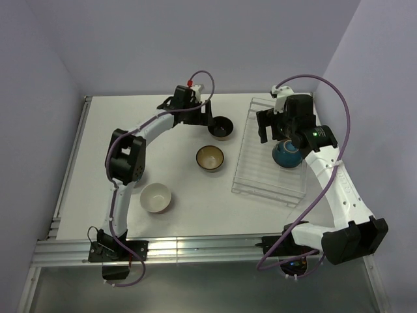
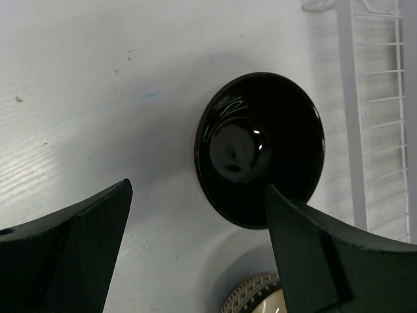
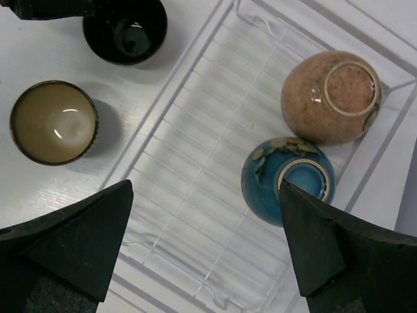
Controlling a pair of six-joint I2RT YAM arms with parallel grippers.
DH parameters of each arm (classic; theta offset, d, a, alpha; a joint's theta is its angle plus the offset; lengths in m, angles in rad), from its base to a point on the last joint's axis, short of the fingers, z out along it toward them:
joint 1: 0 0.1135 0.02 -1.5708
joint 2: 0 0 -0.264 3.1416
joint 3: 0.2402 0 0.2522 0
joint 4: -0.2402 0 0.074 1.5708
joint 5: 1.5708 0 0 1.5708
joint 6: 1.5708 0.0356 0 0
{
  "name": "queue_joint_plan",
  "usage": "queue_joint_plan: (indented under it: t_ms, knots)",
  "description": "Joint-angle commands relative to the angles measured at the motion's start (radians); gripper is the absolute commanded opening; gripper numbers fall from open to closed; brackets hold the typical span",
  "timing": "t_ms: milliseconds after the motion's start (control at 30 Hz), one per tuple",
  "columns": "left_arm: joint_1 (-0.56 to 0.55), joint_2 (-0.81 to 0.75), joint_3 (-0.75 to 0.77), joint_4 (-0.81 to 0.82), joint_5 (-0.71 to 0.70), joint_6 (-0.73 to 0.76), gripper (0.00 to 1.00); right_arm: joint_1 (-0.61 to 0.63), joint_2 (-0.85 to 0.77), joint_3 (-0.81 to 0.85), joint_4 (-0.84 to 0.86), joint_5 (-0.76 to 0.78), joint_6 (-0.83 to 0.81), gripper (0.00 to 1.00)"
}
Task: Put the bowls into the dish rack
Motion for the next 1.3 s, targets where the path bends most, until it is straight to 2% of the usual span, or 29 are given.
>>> queue_joint_plan:
  t_ms: [0,267,533,700,733,867,933,1000,1033,1133,1267]
  knots:
    - [-0.034,0.043,0.064,0.098,-0.047,-0.044,0.88,-0.032,-0.031,-0.023,0.036,0.004,0.028,1.00]
    - [-0.047,0.148,0.085,0.100,-0.163,-0.086,0.82,-0.058,-0.021,-0.026,0.033,-0.016,0.043,1.00]
    - [-0.054,0.162,0.022,0.141,-0.124,-0.089,0.75,-0.060,0.001,-0.042,0.052,-0.036,0.049,1.00]
    - [-0.055,0.148,0.001,0.130,-0.121,-0.081,0.65,-0.061,0.010,-0.051,0.070,-0.045,0.049,1.00]
    - [-0.054,0.136,-0.014,0.134,-0.118,-0.078,0.63,-0.060,0.013,-0.051,0.075,-0.046,0.052,1.00]
    - [-0.046,0.094,-0.048,0.126,-0.092,-0.090,0.35,-0.060,0.019,-0.040,0.082,-0.049,0.079,1.00]
    - [-0.034,0.061,-0.073,0.127,-0.049,-0.128,0.24,-0.061,0.013,-0.028,0.081,-0.065,0.082,1.00]
    - [-0.003,0.031,-0.094,0.144,0.044,-0.170,0.04,-0.061,0.001,-0.022,0.084,-0.077,0.085,1.00]
    - [0.020,-0.008,-0.129,0.158,0.078,-0.182,0.00,-0.061,-0.004,-0.011,0.087,-0.094,0.088,1.00]
    - [0.058,-0.129,-0.256,0.277,0.233,-0.242,0.00,-0.061,-0.019,0.009,0.082,-0.115,0.117,1.00]
    - [0.106,-0.298,-0.373,0.357,0.347,-0.268,0.00,-0.063,-0.066,0.009,0.088,-0.120,0.232,1.00]
